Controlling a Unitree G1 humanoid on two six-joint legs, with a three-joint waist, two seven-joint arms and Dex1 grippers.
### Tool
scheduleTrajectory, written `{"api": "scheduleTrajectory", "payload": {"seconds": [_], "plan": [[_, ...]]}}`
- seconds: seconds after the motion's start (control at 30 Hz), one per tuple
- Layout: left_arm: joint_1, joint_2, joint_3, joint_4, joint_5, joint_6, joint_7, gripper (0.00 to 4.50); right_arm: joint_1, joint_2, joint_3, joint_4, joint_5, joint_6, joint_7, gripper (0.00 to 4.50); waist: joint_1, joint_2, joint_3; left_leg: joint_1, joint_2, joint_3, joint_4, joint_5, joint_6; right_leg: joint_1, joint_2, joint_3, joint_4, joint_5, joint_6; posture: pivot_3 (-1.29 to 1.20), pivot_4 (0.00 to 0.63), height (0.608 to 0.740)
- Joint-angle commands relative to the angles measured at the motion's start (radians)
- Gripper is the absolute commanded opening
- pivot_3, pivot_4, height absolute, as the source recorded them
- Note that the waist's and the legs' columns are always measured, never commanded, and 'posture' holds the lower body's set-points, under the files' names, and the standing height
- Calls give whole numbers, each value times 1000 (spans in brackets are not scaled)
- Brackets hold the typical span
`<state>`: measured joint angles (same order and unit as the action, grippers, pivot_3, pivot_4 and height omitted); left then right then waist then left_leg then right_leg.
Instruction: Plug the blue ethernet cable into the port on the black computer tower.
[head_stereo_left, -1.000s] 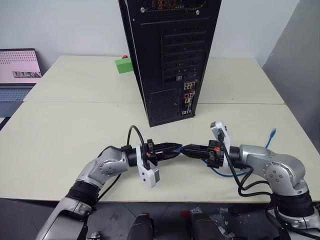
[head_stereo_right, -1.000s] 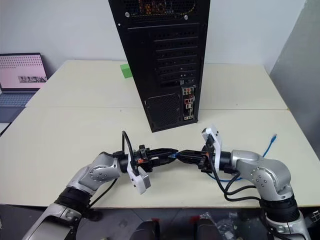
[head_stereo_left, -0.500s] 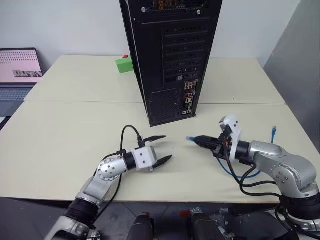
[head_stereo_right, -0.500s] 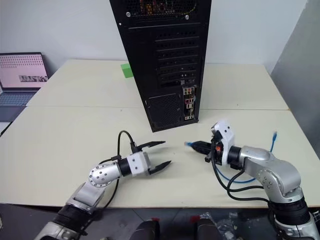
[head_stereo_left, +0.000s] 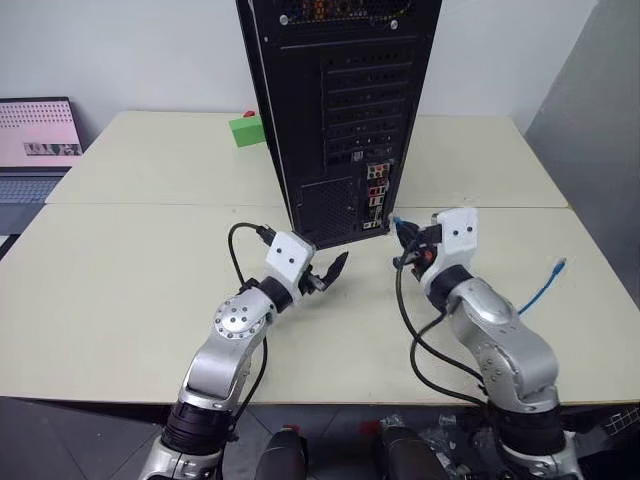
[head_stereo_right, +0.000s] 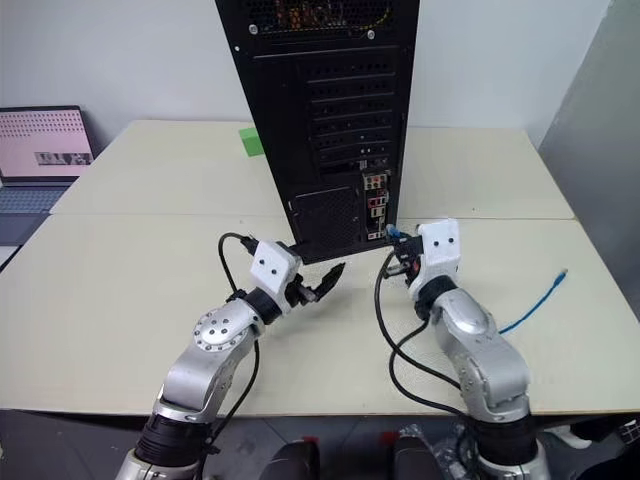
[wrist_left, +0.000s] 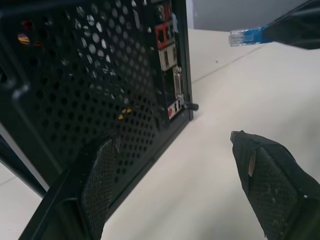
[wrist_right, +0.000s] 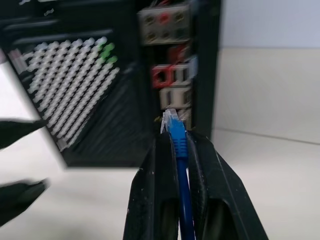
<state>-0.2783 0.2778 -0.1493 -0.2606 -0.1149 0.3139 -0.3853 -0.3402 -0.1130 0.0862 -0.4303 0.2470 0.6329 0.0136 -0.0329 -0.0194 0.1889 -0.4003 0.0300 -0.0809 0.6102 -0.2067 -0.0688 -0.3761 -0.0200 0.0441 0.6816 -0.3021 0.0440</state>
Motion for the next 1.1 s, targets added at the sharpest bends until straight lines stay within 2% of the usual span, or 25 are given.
{"api": "scheduleTrajectory", "payload": {"seconds": [0.03, 0.17, 0.5, 1.1], "plan": [[-26, -7, 15, -59, 1, 24, 14, 3743, -51, 74, 15, 54, -56, -79, -58, 2, 0, 0, 0, 0, 0, 0, 0, 0, 0, 0, 0, 0, 0, 0, 0, 0, 150, 740], [-46, -16, 36, -64, -14, 54, 22, 3743, -88, 121, 16, 105, -70, -102, -61, 2, 0, 0, 0, 0, 0, 0, 0, 0, 0, 0, 0, 0, 0, 0, 0, 0, 150, 740], [-68, -16, 54, -55, -16, 69, 17, 3743, -131, 152, 9, 147, -75, -115, -39, 1, 0, 0, 0, 0, 0, 0, 0, 0, 0, -1, 0, 0, 0, 0, 0, 0, 150, 740], [-68, -34, 46, -57, -15, 32, 10, 3743, -186, 163, -14, 222, -78, -125, -25, 1, 0, 0, 0, -1, 0, 0, -1, 0, 0, -2, 0, 0, 0, 0, 0, 0, 150, 740]]}}
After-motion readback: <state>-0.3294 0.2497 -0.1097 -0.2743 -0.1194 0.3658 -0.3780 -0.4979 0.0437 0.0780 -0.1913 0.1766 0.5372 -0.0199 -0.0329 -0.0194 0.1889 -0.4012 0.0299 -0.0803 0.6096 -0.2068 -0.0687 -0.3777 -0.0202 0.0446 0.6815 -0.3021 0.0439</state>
